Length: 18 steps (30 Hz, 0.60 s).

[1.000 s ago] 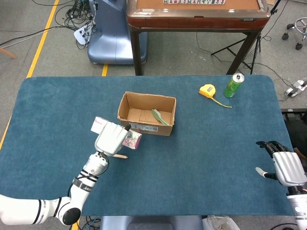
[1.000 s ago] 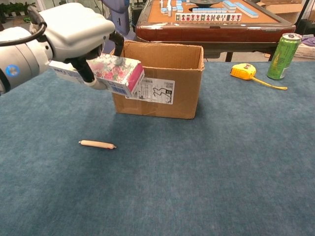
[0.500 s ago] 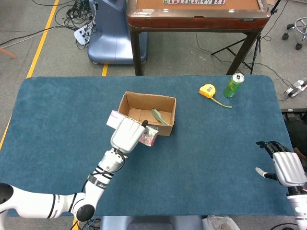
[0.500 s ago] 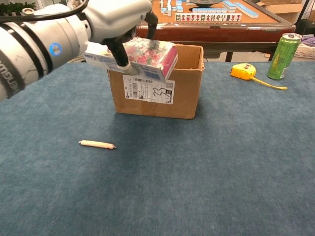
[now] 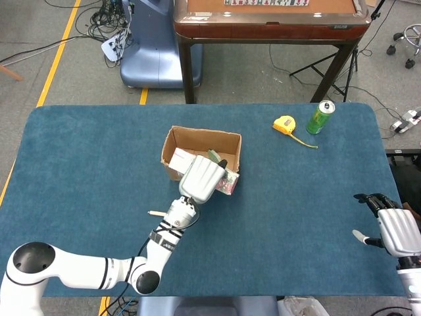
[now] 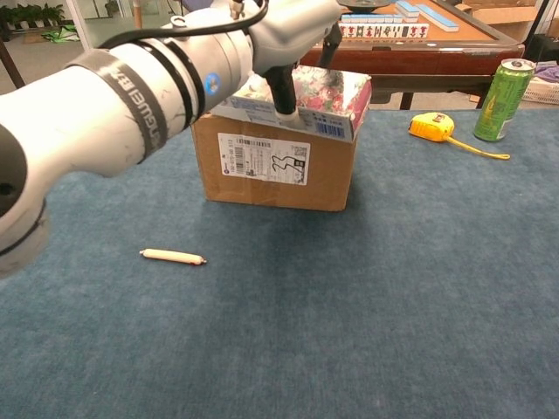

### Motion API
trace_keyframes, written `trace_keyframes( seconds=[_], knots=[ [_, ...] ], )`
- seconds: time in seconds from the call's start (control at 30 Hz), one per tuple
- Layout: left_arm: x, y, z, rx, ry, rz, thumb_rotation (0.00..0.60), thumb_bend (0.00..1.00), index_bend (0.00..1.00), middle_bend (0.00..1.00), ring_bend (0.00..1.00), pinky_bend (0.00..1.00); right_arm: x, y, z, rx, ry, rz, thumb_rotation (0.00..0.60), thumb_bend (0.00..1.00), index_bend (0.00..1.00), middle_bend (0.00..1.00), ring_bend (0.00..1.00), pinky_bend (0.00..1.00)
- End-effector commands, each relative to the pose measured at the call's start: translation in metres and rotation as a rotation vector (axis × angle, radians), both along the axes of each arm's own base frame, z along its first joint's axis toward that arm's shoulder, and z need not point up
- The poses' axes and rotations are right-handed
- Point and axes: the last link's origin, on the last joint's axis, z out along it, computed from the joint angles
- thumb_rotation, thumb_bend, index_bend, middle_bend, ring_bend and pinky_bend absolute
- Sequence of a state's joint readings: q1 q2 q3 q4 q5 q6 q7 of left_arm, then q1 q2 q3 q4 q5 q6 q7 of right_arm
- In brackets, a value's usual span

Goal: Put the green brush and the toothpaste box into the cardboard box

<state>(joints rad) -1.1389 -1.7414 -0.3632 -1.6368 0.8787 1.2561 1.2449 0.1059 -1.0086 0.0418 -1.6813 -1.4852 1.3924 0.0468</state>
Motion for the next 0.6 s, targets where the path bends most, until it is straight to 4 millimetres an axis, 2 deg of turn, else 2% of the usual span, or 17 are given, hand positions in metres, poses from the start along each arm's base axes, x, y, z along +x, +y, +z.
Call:
trace_keyframes(
  seconds=[0.03,0.43,0.6],
  knots=[
    [0.007,0.002,-0.005,-0.003,-0.002,0.006,0.600,0.15,0.61,1.00,1.00,1.00,0.000,0.000,-0.001,0.005,0.001,0.000,0.600,0.00,0.27,0.33,0.22,0.38],
    [0.029,0.007,-0.021,-0.016,0.009,0.004,0.600,0.15,0.60,1.00,1.00,1.00,0.000,-0.001,-0.003,0.022,0.004,-0.003,0.600,0.00,0.27,0.33,0.22,0.38],
    [0.031,0.007,-0.026,-0.011,0.020,-0.004,0.600,0.15,0.55,1.00,1.00,1.00,0.000,-0.001,-0.003,0.024,0.002,-0.003,0.600,0.00,0.27,0.33,0.22,0.38]
  ],
)
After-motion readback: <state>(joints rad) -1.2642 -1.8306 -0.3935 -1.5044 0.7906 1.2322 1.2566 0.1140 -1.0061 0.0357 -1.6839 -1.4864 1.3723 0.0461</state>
